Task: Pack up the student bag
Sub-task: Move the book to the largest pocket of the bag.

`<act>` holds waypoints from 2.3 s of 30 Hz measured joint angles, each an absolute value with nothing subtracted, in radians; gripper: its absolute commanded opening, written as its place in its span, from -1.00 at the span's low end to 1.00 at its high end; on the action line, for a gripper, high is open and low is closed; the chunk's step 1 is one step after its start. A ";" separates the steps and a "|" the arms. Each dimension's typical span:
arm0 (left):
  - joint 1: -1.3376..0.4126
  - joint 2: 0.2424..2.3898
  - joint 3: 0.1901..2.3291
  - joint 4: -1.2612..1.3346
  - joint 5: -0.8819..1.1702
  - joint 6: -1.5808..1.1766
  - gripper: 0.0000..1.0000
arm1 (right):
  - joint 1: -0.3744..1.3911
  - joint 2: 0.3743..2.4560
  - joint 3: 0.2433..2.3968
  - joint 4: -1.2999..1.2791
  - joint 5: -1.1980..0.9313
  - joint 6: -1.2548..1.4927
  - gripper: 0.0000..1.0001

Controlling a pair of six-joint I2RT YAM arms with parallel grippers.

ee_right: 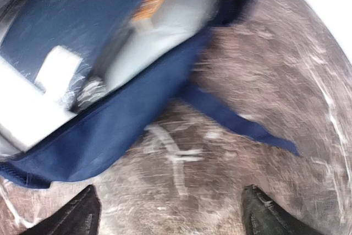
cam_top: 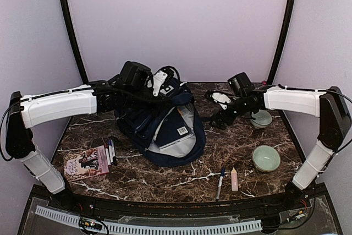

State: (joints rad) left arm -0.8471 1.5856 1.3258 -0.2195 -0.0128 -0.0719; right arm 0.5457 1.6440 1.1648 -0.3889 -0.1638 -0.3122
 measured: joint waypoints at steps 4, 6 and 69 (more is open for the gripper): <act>-0.847 1.586 1.325 -0.215 -0.019 -0.072 -1.00 | 0.614 1.641 1.123 -0.413 -0.270 -0.459 0.18; -0.847 1.586 1.325 -0.215 -0.020 -0.072 -1.00 | 0.667 1.642 1.138 -0.425 -0.302 -0.517 0.22; -0.830 1.598 1.325 -0.231 0.032 -0.125 -0.50 | 0.934 1.925 1.296 -0.130 0.168 -0.623 0.15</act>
